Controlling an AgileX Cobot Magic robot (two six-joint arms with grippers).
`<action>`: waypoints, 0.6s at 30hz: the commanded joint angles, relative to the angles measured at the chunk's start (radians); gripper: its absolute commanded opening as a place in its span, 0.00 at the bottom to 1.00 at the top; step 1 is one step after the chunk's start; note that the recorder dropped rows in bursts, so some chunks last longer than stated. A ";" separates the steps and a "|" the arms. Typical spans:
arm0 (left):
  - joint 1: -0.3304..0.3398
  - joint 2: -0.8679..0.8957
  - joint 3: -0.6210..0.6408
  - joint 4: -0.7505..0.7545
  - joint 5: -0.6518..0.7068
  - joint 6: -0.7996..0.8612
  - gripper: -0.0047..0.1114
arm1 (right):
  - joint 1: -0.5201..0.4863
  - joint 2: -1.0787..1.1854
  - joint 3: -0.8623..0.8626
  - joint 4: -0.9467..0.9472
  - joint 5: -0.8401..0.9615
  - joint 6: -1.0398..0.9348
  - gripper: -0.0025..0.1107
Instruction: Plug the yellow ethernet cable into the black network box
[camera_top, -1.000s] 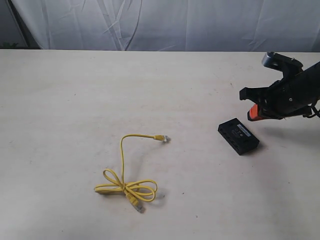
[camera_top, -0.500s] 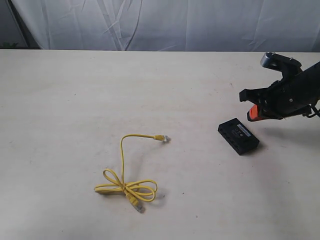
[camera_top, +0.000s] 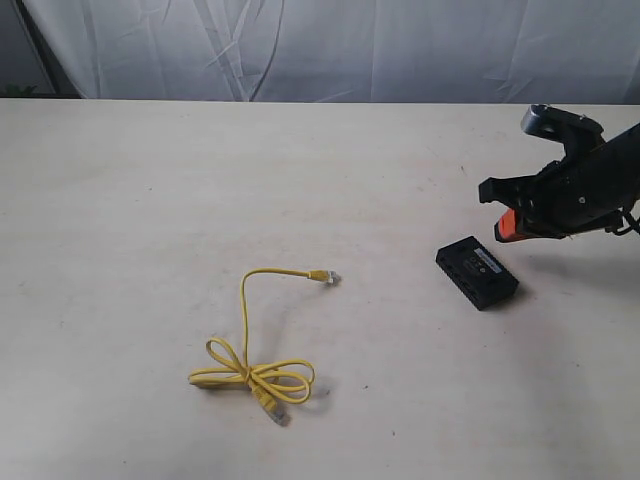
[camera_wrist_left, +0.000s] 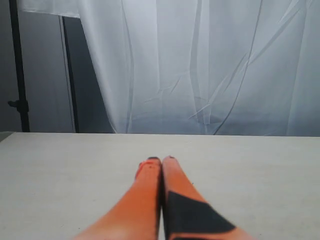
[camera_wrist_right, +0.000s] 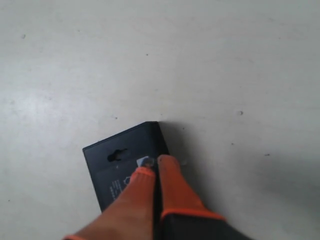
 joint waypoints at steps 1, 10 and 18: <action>0.003 -0.006 0.005 0.003 -0.026 -0.001 0.04 | -0.003 0.006 -0.005 -0.001 -0.004 -0.011 0.02; 0.003 -0.006 0.005 -0.006 -0.070 -0.007 0.04 | -0.003 0.070 -0.005 0.001 0.005 -0.021 0.02; 0.003 -0.006 0.005 -0.024 -0.212 -0.007 0.04 | -0.003 0.070 -0.005 0.001 0.005 -0.023 0.02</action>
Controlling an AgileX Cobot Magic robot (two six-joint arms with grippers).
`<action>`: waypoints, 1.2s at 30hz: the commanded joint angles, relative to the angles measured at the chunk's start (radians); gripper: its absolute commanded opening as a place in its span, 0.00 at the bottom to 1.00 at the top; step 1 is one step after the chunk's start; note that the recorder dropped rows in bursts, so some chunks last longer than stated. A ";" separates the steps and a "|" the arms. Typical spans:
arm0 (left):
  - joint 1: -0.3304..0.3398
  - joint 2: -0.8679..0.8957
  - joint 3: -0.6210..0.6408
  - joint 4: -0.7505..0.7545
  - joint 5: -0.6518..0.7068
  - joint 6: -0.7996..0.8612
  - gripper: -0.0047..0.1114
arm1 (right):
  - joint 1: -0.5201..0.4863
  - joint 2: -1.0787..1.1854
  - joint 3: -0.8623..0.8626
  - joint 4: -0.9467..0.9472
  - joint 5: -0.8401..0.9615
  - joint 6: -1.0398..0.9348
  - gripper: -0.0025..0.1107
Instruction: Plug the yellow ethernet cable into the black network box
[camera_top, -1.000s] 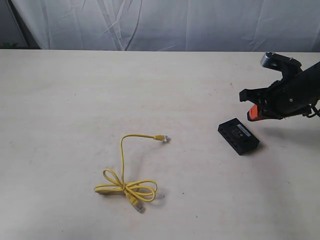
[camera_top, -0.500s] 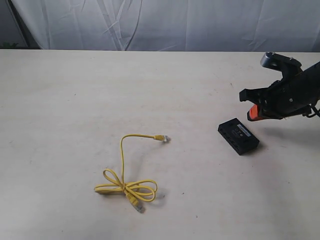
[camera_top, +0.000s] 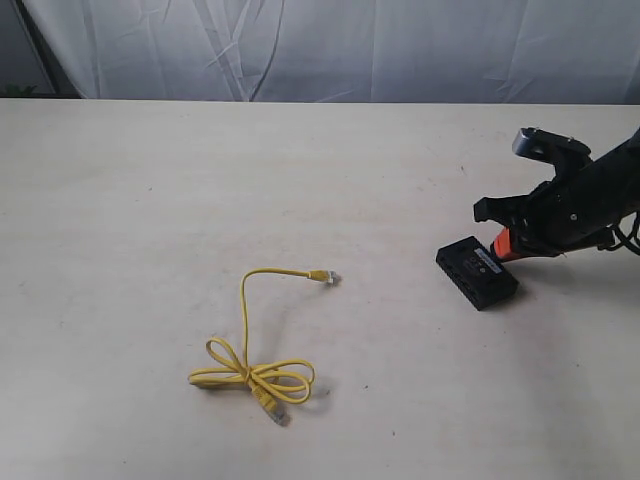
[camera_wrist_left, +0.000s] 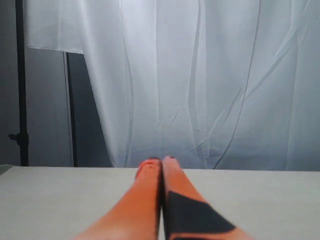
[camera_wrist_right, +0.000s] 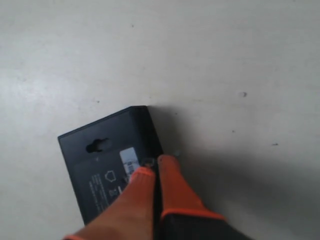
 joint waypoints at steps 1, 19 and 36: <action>0.003 -0.006 0.005 -0.041 -0.087 -0.004 0.04 | -0.003 0.000 -0.004 0.001 0.000 -0.010 0.02; 0.003 0.327 -0.332 -0.029 0.384 0.006 0.04 | -0.003 0.000 -0.004 0.025 -0.008 -0.010 0.02; -0.159 1.053 -0.811 -0.079 0.836 0.320 0.04 | -0.003 0.000 -0.004 0.046 0.003 -0.011 0.02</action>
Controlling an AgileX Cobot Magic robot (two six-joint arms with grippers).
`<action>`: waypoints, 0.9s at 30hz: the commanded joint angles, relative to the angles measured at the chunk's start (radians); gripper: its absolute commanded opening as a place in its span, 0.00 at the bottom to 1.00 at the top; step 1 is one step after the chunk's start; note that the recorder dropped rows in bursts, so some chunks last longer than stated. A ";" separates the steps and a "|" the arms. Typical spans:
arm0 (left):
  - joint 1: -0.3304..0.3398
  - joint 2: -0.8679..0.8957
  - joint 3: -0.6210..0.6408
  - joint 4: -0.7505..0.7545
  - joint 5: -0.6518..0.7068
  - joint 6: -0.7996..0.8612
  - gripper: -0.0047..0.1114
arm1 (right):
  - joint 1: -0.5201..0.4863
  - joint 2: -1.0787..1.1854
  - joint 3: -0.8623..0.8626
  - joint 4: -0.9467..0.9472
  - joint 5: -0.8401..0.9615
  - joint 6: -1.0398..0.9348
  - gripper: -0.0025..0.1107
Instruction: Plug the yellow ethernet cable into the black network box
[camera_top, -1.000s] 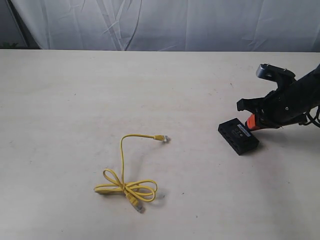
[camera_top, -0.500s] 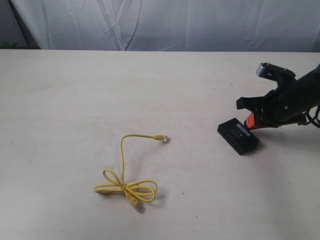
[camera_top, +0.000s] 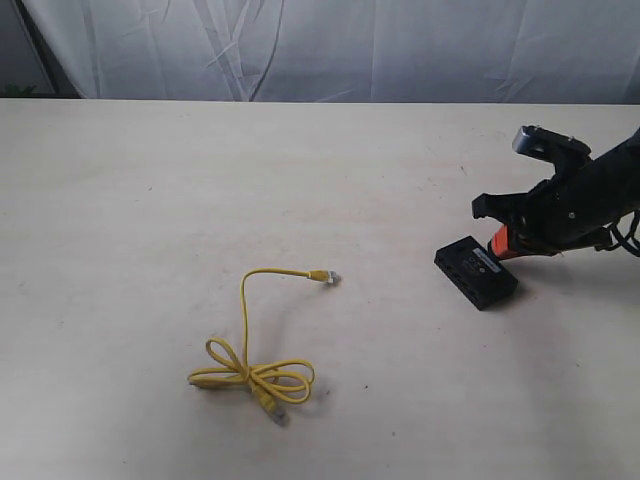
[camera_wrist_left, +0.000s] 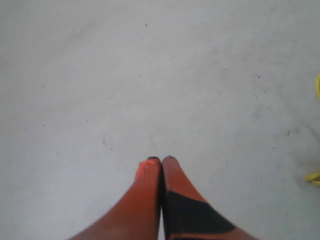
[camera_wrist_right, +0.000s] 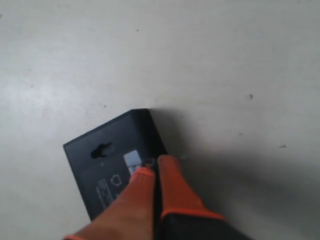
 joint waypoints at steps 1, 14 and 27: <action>-0.069 0.168 -0.132 -0.007 0.031 0.022 0.04 | -0.003 0.000 -0.004 0.014 -0.003 -0.006 0.02; -0.317 0.554 -0.446 0.026 0.103 0.133 0.04 | -0.003 0.000 -0.004 0.018 0.003 -0.006 0.02; -0.455 0.832 -0.735 0.066 0.246 0.231 0.04 | -0.003 0.000 -0.004 0.018 0.003 -0.006 0.02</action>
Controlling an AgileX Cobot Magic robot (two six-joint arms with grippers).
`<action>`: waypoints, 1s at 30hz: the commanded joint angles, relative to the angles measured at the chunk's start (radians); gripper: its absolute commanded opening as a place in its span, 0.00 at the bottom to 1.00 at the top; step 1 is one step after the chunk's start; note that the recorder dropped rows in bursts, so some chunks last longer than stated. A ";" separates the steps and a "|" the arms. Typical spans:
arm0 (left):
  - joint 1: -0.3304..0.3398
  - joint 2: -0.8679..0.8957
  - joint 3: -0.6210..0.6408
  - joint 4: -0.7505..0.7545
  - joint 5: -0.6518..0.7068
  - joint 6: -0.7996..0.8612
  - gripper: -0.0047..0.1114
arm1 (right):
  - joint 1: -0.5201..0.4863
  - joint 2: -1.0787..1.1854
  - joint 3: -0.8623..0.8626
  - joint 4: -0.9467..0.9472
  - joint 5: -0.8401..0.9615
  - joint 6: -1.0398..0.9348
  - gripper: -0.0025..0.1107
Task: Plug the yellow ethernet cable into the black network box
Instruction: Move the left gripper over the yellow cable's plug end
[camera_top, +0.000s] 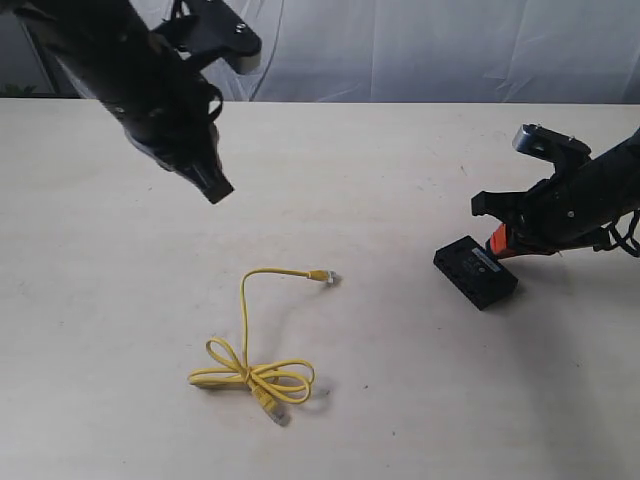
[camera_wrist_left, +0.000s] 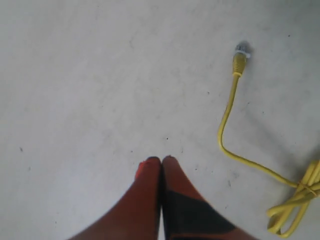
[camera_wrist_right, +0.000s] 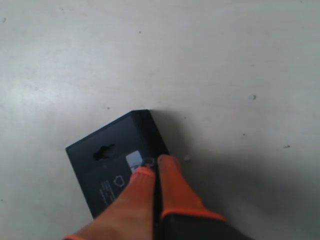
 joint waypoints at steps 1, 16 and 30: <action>-0.053 0.094 -0.098 0.045 0.057 0.024 0.04 | -0.003 0.000 -0.004 0.000 0.001 -0.006 0.02; -0.212 0.343 -0.295 0.100 0.140 0.108 0.04 | -0.003 0.000 -0.004 0.021 -0.001 -0.006 0.02; -0.231 0.520 -0.506 0.053 0.269 0.091 0.04 | -0.003 0.000 -0.004 0.024 -0.001 -0.006 0.02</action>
